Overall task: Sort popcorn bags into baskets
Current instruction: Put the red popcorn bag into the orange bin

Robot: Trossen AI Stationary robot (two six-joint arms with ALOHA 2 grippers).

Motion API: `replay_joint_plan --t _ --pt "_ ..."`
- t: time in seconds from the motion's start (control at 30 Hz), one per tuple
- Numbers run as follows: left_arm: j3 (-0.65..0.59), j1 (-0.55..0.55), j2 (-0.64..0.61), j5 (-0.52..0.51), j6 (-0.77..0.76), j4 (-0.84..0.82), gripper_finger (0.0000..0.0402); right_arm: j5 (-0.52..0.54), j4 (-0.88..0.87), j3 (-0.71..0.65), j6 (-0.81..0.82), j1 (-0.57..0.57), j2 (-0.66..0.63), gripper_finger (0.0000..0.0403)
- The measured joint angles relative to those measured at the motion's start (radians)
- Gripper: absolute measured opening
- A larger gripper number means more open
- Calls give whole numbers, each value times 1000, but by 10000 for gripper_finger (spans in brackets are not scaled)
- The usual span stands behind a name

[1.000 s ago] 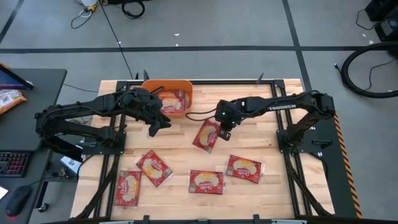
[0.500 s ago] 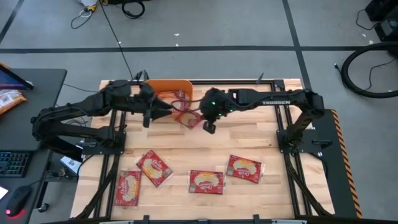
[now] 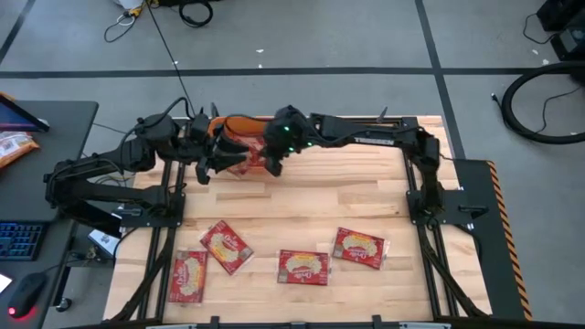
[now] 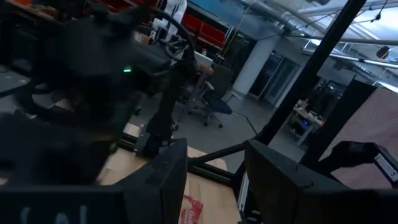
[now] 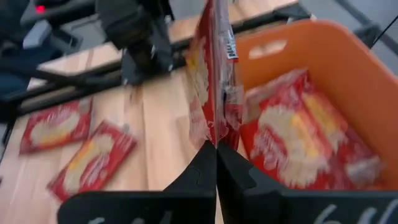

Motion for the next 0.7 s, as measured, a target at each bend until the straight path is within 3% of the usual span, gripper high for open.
replay_joint_plan --t 0.2,0.37,0.57,0.7 --pt "0 -1 4 1 0 -5 167 -5 109 93 46 -36 112 2" --pt "0 -1 3 0 -5 -5 167 53 178 110 119 -67 177 2" --pt "0 -1 3 8 -34 -15 167 112 103 106 179 -95 199 10" --pt "0 -3 3 23 -34 -30 167 71 12 104 186 -110 200 19"
